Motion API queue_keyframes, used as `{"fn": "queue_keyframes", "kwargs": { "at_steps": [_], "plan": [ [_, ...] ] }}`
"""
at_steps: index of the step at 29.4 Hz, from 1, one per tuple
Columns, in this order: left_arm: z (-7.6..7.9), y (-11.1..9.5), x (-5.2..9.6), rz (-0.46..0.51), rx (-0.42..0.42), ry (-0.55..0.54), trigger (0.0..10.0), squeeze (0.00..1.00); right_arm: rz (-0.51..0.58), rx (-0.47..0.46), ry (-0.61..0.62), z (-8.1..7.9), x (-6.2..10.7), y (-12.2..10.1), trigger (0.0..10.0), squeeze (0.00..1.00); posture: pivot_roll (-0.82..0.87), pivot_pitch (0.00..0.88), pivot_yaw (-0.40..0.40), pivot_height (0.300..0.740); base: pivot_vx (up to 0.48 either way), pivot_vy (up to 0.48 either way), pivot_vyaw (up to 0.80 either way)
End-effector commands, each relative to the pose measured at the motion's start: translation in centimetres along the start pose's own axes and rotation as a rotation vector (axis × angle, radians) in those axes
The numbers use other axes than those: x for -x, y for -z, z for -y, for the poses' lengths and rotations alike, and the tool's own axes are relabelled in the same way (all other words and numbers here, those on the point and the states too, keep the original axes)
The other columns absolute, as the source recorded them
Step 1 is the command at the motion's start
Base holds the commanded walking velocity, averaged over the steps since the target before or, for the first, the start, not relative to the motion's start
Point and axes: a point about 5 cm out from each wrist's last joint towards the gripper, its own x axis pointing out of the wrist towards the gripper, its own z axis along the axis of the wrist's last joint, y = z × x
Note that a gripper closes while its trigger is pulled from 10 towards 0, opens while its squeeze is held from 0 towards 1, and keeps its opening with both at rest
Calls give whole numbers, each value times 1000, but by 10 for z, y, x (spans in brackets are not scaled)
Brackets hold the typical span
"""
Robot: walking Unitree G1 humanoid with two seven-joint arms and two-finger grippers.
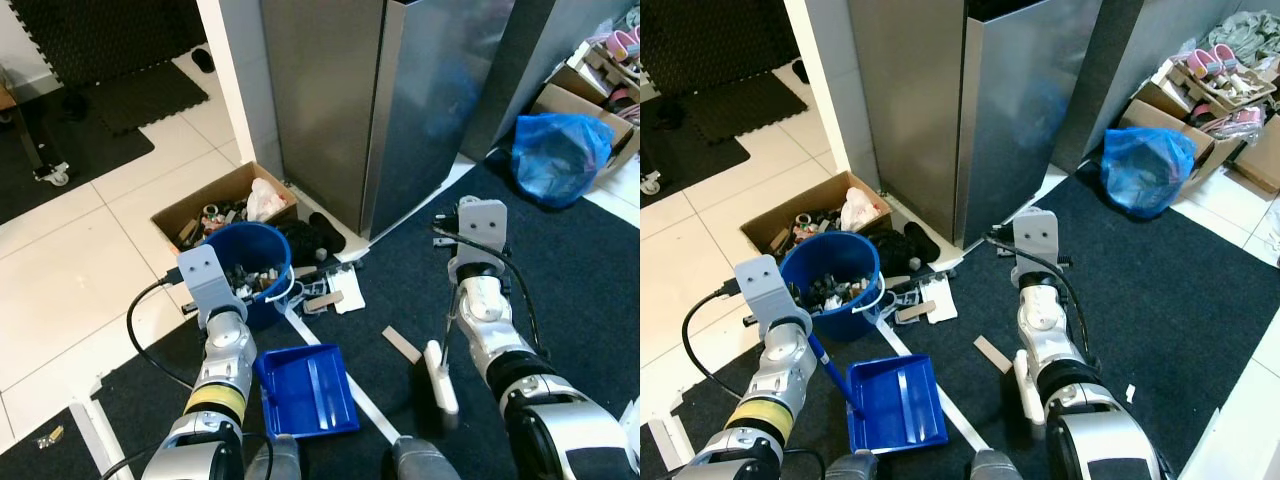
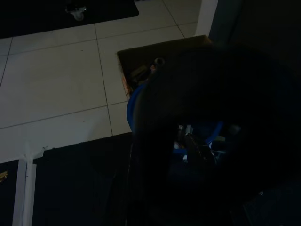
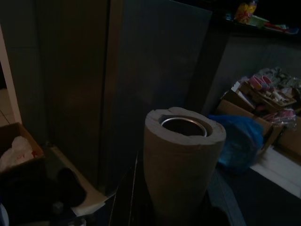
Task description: Sweep floor
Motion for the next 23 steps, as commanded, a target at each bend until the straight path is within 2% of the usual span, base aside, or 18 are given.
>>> {"fn": "queue_keyframes", "kwargs": {
  "at_steps": [1, 4, 6, 9, 17, 23],
  "plan": [
    [-6, -1, 1, 30, -32, -11, 10000, 0, 39, -19, -1, -2, -5, -11, 10000, 0, 90, 70, -10, 740, 0, 0, 0],
    [-1, -7, 9, 91, -38, 57, 10000, 0, 66, 3, -9, -1, -9, -17, 10000, 0, 117, 96, -12, 740, 0, 0, 0],
    [0, -8, 10, 99, -39, 65, 10000, 0, 75, 11, -10, 0, -10, -19, 10000, 0, 119, 97, -13, 740, 0, 0, 0],
    [5, -13, 14, 135, -50, 96, 10000, 0, 111, 22, 7, 10, -13, -25, 10000, 0, 134, 108, -11, 740, 0, 0, 0],
    [3, -20, 18, 156, -50, 125, 10000, 0, 146, 73, 40, 25, -15, -29, 10000, 0, 154, 142, 14, 740, 0, 0, 0],
    [-1, -24, 21, 162, -59, 135, 10000, 0, 44, 88, -12, 24, -9, -8, 10000, 0, 170, 168, 26, 740, 0, 0, 0]
  ]
}}
